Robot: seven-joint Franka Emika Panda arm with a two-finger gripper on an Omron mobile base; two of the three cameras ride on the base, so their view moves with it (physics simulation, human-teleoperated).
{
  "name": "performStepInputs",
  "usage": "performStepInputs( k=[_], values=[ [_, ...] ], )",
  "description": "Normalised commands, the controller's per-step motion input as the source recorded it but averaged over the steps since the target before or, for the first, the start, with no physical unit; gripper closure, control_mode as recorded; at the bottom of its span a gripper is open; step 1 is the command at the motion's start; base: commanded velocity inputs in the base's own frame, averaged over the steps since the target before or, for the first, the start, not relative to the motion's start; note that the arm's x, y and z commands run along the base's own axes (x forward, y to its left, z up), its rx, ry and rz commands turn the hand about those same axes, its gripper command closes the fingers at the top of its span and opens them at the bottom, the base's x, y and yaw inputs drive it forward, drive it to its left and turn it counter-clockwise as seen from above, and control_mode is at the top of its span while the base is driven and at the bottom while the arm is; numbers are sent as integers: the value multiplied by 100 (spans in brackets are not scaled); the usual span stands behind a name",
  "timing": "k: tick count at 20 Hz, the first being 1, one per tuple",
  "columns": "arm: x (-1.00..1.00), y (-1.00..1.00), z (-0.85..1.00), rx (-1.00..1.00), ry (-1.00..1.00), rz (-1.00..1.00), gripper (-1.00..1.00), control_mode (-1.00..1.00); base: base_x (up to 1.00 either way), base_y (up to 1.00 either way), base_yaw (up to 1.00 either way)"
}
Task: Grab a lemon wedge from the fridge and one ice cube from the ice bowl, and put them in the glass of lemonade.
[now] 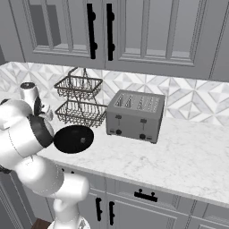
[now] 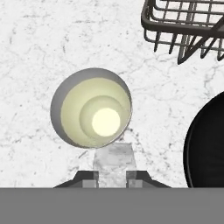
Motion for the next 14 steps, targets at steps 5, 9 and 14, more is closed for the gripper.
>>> performStepInputs(
  k=[5,9,14],
  values=[
    [13,19,0,-1,0,0,100,-100,0,0,0],
    [9,14,0,0,0,0,100,-100,0,0,0],
    [3,6,0,0,0,0,100,-100,0,0,0]
  ],
)
